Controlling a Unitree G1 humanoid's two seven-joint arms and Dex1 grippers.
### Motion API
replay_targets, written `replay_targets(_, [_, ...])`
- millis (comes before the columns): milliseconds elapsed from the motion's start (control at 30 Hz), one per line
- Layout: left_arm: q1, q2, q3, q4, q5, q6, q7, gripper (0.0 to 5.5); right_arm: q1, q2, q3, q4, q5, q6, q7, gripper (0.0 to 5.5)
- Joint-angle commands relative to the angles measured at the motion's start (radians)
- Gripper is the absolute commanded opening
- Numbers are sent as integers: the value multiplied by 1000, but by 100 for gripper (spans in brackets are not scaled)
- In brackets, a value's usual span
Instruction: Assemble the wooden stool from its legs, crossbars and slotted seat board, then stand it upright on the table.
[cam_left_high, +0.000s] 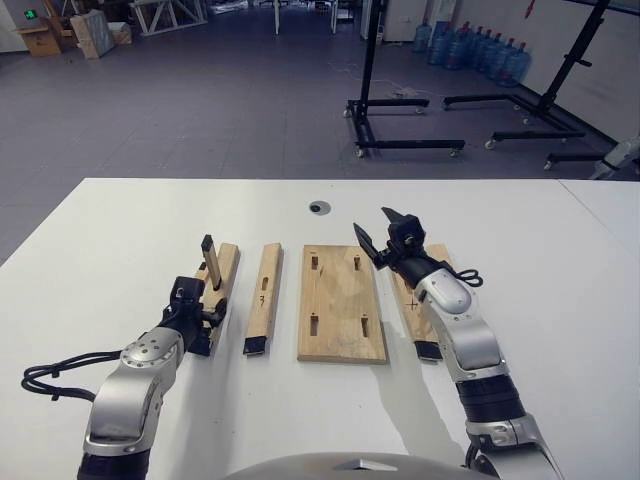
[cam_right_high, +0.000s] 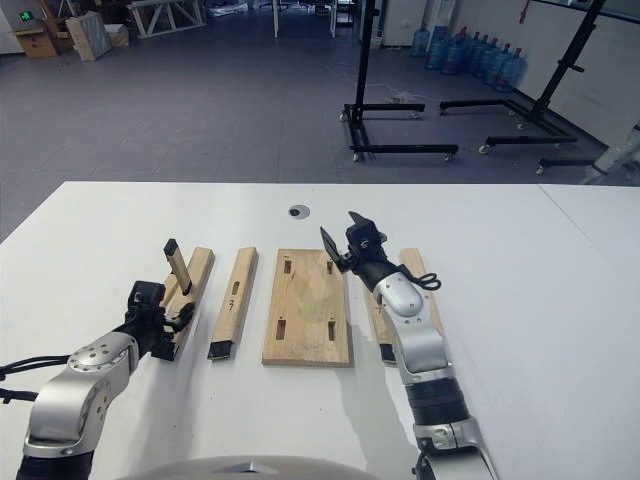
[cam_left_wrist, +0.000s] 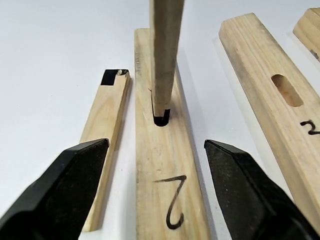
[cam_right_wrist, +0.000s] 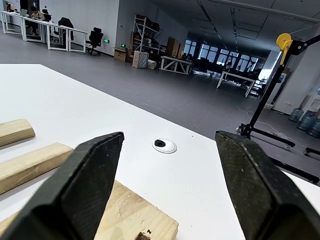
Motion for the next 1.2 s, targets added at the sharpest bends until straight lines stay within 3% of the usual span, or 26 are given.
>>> replay_targets(33, [-19, -1, -4, -7, 2, 64, 8, 351, -14, -2, 4, -7, -7, 13, -3, 334])
replay_targets(300, [-17, 8, -51, 5, 10, 129, 6, 351, -27, 9, 5, -9, -7, 12, -6, 334])
replay_targets(667, [3, -8, -23, 20, 6, 168, 26, 351, -29, 24, -12, -21, 12, 28, -10, 334])
replay_targets(1000, [28, -2, -29, 65, 3, 234, 20, 202, -34, 16, -8, -13, 9, 25, -10, 334])
replay_targets(1200, [36, 4, -41, 67, 9, 211, 19, 202, -33, 18, -8, -12, 10, 25, -12, 334])
